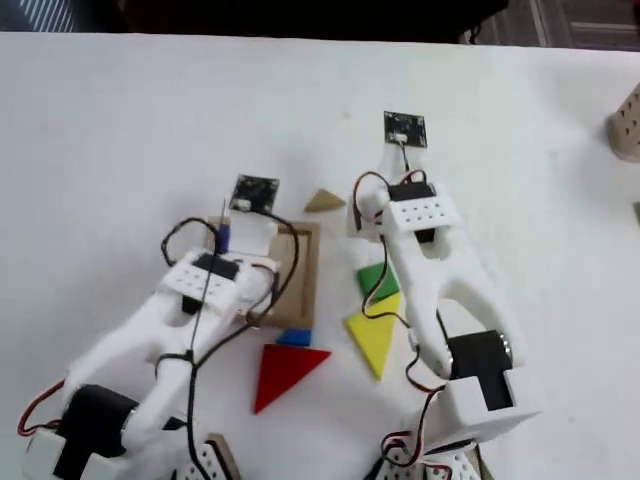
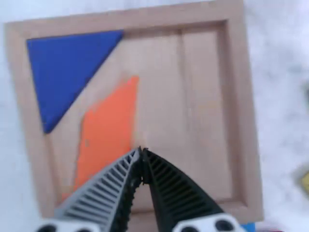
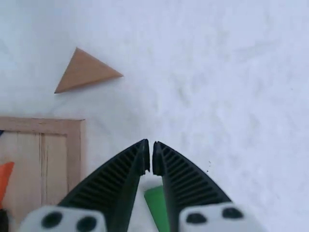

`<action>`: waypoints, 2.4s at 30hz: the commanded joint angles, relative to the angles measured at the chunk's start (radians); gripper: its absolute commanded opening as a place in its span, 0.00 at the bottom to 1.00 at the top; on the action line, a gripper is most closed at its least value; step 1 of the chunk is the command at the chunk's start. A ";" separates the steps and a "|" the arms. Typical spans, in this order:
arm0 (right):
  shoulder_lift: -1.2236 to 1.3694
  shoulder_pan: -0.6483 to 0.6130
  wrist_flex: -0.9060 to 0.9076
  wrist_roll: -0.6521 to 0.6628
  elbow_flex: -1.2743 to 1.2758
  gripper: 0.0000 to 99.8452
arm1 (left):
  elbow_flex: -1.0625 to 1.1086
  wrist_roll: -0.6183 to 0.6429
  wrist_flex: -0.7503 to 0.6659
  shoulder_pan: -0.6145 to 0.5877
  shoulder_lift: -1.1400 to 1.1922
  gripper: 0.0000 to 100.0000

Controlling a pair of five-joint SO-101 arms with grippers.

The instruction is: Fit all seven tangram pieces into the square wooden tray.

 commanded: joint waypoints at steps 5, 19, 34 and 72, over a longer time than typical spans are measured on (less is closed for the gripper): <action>-0.012 -0.005 -0.019 0.012 -0.014 0.02 | -0.003 -0.011 0.025 -0.116 -0.054 0.02; -0.008 -0.005 -0.019 0.012 -0.014 0.02 | -0.005 -0.011 0.026 -0.139 -0.082 0.02; -0.004 -0.007 -0.016 0.012 -0.012 0.02 | 0.061 -0.068 -0.167 -0.094 -0.157 0.02; -0.028 -0.008 0.071 0.012 -0.012 0.02 | 0.112 -0.252 -0.011 -0.289 -0.415 0.02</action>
